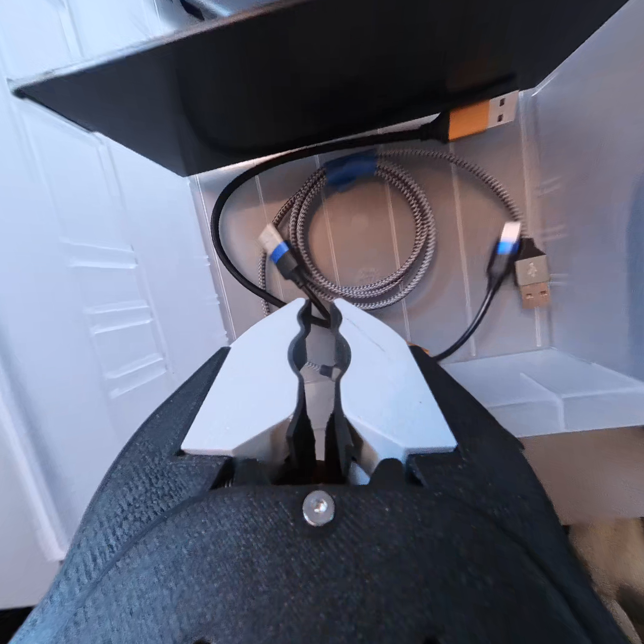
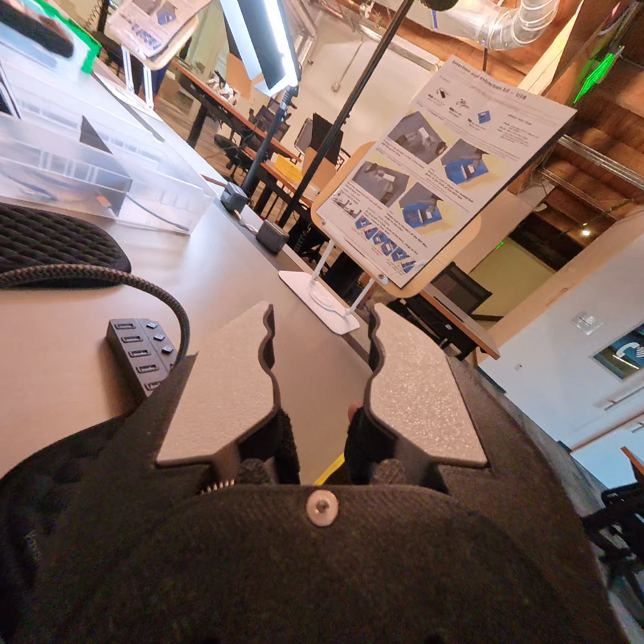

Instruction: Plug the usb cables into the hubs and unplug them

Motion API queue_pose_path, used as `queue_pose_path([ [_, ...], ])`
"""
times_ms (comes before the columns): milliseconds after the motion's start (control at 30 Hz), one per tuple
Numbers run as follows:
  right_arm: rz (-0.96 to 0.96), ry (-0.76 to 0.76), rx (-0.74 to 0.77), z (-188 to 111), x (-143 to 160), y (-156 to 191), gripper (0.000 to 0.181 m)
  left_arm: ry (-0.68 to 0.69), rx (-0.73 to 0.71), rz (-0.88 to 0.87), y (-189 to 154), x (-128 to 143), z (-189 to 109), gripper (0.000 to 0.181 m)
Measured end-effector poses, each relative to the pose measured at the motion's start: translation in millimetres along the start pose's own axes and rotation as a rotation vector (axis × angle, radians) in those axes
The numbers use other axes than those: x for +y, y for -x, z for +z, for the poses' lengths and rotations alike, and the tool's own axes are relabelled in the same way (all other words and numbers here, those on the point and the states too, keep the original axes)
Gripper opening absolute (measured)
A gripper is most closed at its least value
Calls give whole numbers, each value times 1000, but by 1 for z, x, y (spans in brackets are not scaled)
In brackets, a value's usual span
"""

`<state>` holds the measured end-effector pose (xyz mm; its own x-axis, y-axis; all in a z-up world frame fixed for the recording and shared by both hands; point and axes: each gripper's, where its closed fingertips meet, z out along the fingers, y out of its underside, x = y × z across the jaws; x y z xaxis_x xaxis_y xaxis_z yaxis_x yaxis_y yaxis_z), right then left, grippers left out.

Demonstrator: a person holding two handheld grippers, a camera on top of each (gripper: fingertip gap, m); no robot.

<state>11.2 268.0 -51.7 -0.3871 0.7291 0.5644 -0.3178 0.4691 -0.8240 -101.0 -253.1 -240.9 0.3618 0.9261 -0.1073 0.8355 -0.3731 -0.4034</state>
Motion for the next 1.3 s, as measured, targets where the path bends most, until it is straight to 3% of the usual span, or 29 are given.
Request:
queue_pose_path([
  [233,-7,26,-18,9,9,6,51,-363,-140,20,8,-44,-43,3],
  [433,-11,-13,-41,14,-2,14,50,-1061,-257,149,-12,-98,-141,4],
  [533,19,-92,-67,21,-18,23,49,-1466,-205,208,-49,-105,-204,3],
  [633,75,-207,-131,31,-40,42,49,-1699,-109,304,-94,-101,-245,3],
  [800,177,-390,-288,43,-78,82,47,-1679,201,541,-177,-103,-249,3],
  [1000,310,-522,-438,48,-111,117,40,-1618,461,845,-265,-91,-221,3],
  [1300,200,-433,-531,47,-112,138,37,-1523,700,972,-322,-77,-200,3],
])
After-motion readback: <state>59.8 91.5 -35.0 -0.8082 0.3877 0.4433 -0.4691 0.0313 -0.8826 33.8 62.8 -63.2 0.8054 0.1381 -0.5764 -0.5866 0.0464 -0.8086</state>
